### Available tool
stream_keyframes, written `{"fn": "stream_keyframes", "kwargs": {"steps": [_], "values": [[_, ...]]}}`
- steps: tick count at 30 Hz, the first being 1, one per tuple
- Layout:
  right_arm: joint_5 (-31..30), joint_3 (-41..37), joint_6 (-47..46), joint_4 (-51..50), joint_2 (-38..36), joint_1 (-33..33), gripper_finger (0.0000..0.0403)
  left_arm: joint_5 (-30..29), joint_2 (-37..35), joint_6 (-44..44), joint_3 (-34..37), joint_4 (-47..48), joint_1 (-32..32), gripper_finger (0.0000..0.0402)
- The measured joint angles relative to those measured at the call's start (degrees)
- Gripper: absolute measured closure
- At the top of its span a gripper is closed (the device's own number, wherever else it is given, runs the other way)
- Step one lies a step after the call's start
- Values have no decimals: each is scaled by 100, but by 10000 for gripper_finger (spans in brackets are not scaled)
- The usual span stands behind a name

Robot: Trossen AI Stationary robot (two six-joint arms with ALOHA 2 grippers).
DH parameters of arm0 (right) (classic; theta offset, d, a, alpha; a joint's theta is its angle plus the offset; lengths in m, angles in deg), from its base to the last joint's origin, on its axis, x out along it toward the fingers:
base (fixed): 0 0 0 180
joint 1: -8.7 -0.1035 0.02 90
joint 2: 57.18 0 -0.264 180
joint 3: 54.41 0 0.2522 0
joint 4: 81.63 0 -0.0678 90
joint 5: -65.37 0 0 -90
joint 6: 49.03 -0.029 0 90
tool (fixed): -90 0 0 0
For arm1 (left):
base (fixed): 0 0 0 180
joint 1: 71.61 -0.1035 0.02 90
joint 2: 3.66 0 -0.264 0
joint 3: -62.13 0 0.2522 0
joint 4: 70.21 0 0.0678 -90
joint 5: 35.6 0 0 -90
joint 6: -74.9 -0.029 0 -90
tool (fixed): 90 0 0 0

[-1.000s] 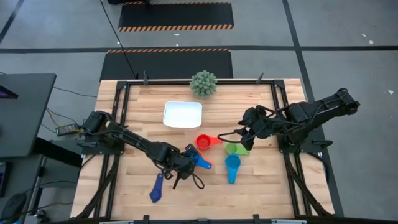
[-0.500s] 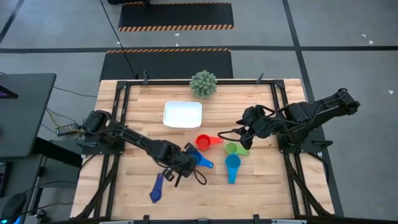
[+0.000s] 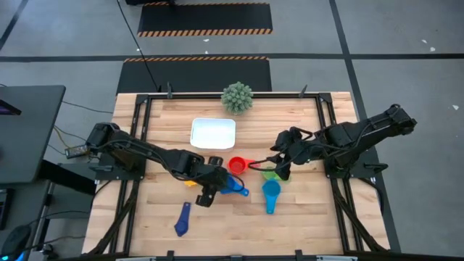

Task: Nest measuring cups in basket
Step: Stack the red measuring cup on top of the light blue measuring cup

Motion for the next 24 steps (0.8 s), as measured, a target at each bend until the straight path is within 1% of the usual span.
{"fn": "stream_keyframes", "kwargs": {"steps": [4, 5, 7, 10, 13, 18, 21, 24], "values": [[288, 0, 207, 73, 339, 68, 207, 85, -70, 594, 9, 32, 24, 282], [364, 1, 277, 99, 436, 81, 207, 57, -145, 678, 8, 21, 48, 285], [487, -1, 395, 164, 615, 90, 207, -179, -331, 760, 5, 32, 130, 293], [735, 1, 530, 375, 826, 139, 207, -439, -710, 775, 173, -16, 238, 310], [971, -1, 810, 654, 991, 196, 207, -457, -1143, 914, 483, -29, 271, 326], [1101, 1, 1415, 888, 1303, 296, 207, -484, -1790, 1329, 855, -91, 349, 345], [1435, 1, 1754, 1027, 1558, 420, 207, -497, -2129, 1539, 1029, -313, 401, 351], [1782, 1, 2006, 1172, 1847, 549, 207, -704, -2417, 1731, 1160, -469, 470, 354]]}}
